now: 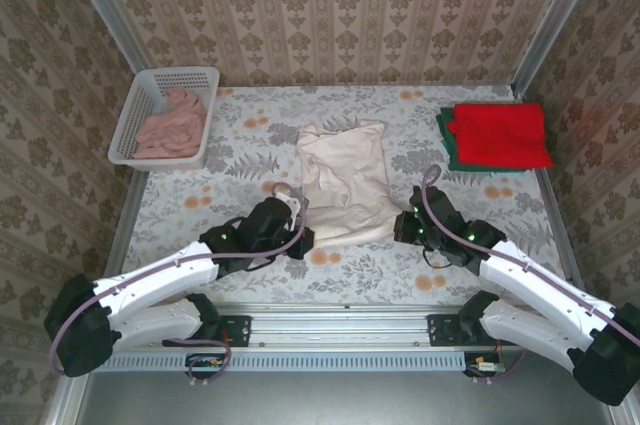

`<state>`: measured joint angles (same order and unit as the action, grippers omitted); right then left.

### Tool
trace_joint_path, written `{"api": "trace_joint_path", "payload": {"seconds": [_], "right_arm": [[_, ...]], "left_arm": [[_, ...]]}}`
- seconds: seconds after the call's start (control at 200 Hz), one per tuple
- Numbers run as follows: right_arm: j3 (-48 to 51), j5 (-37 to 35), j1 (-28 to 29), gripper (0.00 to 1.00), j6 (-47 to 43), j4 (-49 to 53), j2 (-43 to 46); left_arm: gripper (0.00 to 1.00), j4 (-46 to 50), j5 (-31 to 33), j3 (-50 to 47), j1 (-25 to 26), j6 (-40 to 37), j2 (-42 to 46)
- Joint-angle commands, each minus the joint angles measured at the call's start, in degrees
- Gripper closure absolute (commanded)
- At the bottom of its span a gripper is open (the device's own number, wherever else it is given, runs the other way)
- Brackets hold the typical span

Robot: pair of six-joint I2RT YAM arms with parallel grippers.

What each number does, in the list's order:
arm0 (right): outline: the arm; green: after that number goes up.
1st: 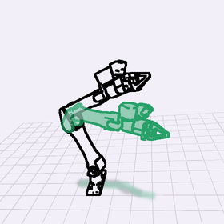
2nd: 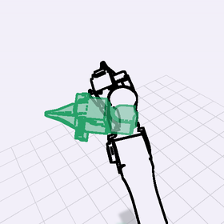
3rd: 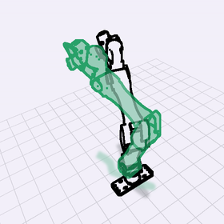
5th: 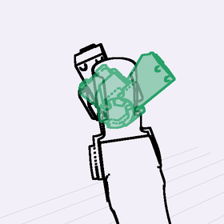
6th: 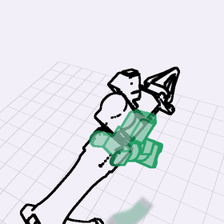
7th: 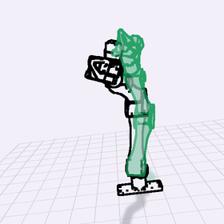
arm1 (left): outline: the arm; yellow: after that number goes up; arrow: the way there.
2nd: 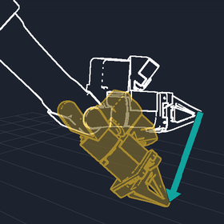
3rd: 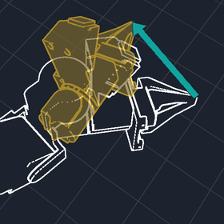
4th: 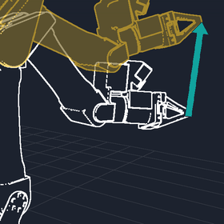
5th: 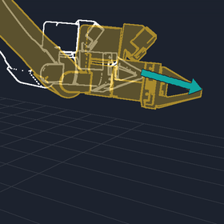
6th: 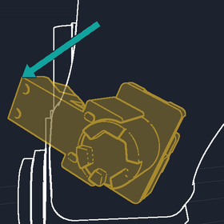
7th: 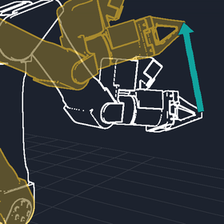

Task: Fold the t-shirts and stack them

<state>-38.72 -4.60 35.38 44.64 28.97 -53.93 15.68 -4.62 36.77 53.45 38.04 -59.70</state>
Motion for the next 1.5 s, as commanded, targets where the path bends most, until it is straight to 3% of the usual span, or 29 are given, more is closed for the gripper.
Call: {"api": "trace_joint_path", "payload": {"seconds": [0.0,0.21,0.385,0.595,0.695,0.72,0.795,0.875,0.915,0.97,1.05,1.17,1.365,1.43,1.495], "right_arm": [[-9.32,0.35,-1.18,1.00,-4.38,2.79,-5.89],[-26.92,6.75,-10.02,1.00,-11.33,1.99,-25.10],[-42.55,12.82,-16.25,1.00,-14.24,3.57,-42.90],[-59.04,16.51,-21.14,1.00,-15.05,7.33,-60.09],[-65.73,18.75,-22.99,1.00,-15.04,8.78,-66.62],[-67.72,19.13,-23.38,1.00,-15.18,9.62,-68.36],[-72.29,20.32,-24.35,1.00,-15.41,10.65,-72.93],[-76.87,22.44,-25.10,0.89,-16.07,11.37,-76.93],[-79.09,22.57,-25.33,0.78,-16.28,11.99,-78.52],[-81.78,22.84,-25.63,0.67,-17.06,12.96,-80.00],[-83.54,22.45,-26.23,0.58,-17.30,13.74,-80.22],[-81.73,19.54,-26.77,0.57,-18.05,13.43,-76.26],[-60.06,14.12,-25.35,0.54,-16.88,-1.62,-61.45],[-54.26,16.10,-24.56,0.54,-15.35,-7.71,-60.00],[-55.10,20.18,-24.25,0.58,-15.00,-9.15,-63.18]], "left_arm": [[1.00,6.57,4.03,7.40,-4.24,-3.62,-2.43],[1.00,3.90,-4.34,20.44,-17.23,-10.18,-16.72],[1.00,-0.48,-12.18,33.25,-24.85,-10.05,-32.81],[1.00,3.36,-22.82,53.02,-30.45,-9.53,-54.67],[1.00,7.19,-23.74,60.89,-31.91,-9.96,-62.45],[0.93,7.87,-24.06,62.59,-32.16,-10.16,-64.06],[0.92,9.21,-24.57,66.18,-33.35,-10.07,-67.86],[0.77,10.21,-24.91,68.65,-34.49,-10.02,-70.20],[0.66,9.91,-24.74,68.85,-35.05,-9.87,-70.47],[0.63,9.91,-24.39,69.11,-35.89,-9.73,-70.47],[0.60,10.56,-23.64,69.39,-37.15,-10.07,-69.73],[0.58,11.92,-21.27,69.07,-37.98,-11.91,-66.49],[0.49,10.34,-13.09,62.19,-34.99,-15.32,-57.96],[0.49,8.24,-13.31,61.41,-32.45,-16.51,-57.56],[0.53,7.38,-16.40,63.73,-30.51,-16.96,-60.01]]}}
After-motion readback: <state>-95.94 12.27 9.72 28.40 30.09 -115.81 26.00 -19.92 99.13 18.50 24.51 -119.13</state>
